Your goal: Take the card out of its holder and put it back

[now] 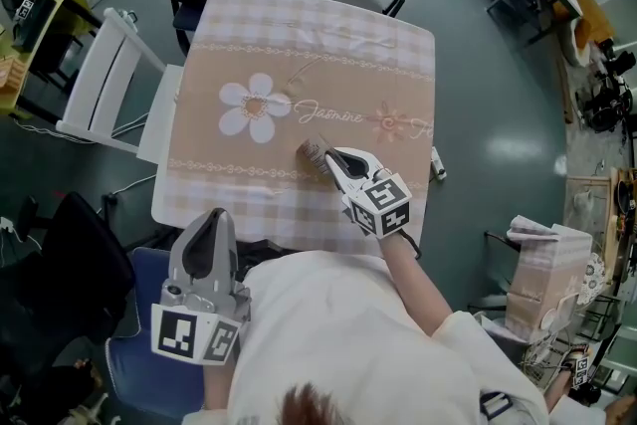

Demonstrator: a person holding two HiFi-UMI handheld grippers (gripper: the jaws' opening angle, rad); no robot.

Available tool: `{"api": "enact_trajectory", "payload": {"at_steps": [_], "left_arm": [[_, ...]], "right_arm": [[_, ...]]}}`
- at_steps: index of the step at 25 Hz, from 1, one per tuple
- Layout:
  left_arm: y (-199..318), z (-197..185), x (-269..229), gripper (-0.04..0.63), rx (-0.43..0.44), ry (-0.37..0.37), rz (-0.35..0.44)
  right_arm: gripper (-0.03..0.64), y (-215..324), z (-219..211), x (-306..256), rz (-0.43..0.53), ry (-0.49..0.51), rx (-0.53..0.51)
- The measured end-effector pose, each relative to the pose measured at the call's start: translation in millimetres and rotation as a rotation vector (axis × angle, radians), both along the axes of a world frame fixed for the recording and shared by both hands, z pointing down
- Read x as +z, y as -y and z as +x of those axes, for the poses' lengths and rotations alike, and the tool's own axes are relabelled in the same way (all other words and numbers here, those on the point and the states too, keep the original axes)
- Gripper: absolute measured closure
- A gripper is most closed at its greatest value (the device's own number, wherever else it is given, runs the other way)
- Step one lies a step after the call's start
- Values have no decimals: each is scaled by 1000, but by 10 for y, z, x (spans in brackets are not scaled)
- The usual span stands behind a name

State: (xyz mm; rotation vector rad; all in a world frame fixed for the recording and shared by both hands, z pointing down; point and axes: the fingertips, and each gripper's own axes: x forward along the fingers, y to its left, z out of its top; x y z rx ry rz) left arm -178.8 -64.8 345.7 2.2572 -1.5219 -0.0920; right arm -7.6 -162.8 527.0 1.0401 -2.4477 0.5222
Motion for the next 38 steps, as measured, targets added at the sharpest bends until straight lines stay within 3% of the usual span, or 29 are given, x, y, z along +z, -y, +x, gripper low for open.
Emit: {"api": "enact_trajectory", "payload": {"at_steps": [3,5,11,16,21,25,31,38], "left_arm": [[-23,1,-18,595,-3,3,7],[-39,1,-28,595,-5,5,11],[-60,31,-66,595,-1,15,23],[-51,133,-141,595,31,22,42],[-54,205,-218,595,60,28,72],[-73,203,-226,595,68,35,74],[-125,219,-227,595,72,42,79],[-184,275,-199,595,82,45,73]], "right_arm": [[587,13,-2,-39,11,18,13],[531,34,0,-113,25,49,26],[531,139,64,-530,117,124,61],[551,124,145,-1106,225,221,89],[617,-98,403,-1739,352,296,144],[617,-353,645,-2059,414,322,201],[618,-739,777,-2119,447,292,205],[618,-1067,869,-1871,369,304,250]]}}
